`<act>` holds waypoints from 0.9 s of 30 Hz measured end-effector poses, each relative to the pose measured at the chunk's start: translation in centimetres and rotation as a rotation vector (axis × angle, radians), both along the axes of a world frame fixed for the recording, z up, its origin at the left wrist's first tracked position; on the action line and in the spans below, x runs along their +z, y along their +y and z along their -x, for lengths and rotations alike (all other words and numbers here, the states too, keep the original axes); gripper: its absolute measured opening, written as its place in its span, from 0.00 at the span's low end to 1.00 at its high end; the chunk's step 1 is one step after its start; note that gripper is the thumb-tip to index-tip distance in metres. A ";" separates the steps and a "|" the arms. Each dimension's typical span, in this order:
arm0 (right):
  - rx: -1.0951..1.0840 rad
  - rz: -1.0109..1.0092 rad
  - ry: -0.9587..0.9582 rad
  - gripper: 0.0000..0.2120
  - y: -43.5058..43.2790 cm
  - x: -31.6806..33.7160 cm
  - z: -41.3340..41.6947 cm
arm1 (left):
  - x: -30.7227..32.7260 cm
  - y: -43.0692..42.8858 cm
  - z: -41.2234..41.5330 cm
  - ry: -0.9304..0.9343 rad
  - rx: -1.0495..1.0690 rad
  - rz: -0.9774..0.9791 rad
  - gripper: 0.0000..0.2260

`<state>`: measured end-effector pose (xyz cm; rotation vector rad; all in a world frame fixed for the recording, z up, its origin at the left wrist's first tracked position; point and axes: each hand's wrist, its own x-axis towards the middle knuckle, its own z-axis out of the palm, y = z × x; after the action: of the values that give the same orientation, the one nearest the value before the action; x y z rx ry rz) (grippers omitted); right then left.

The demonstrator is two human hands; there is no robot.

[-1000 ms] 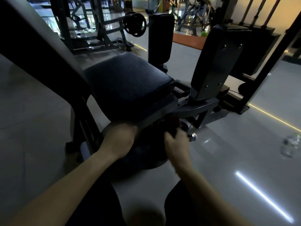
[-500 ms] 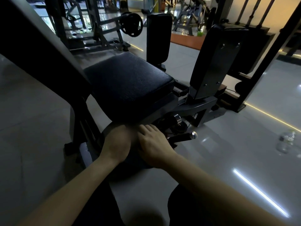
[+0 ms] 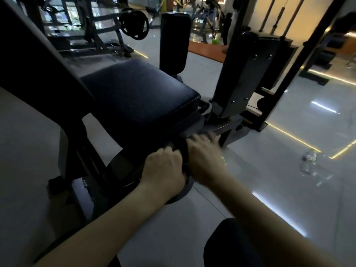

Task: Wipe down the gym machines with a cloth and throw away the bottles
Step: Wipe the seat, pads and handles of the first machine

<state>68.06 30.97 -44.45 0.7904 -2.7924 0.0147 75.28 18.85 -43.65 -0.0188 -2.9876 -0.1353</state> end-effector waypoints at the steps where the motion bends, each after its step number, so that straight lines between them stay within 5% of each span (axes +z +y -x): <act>1: 0.048 0.045 -0.050 0.13 -0.4 -0.3 -0.7 | -0.1 0.2 0.1 -0.006 -0.002 0.053 0.10; 9: 0.198 -0.060 -0.126 0.20 2.5 1.4 -2.7 | -2.1 -1.6 0.2 0.031 -0.062 0.152 0.11; 12: 0.053 0.168 -0.338 0.09 3.9 3.6 -3.3 | -2.4 -2.1 0.9 0.005 -0.065 0.045 0.10; 18: -0.435 0.406 -0.501 0.10 8.1 5.8 0.2 | -4.2 -2.5 1.6 0.118 -0.088 -0.083 0.12; 27: -0.481 0.737 -0.498 0.03 11.6 0.4 3.9 | -5.5 -2.8 1.1 0.268 -0.081 -0.190 0.15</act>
<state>64.19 42.59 -44.06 -0.0863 -2.9555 1.2103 74.17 16.05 -49.17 -0.1255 -2.6958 -0.3922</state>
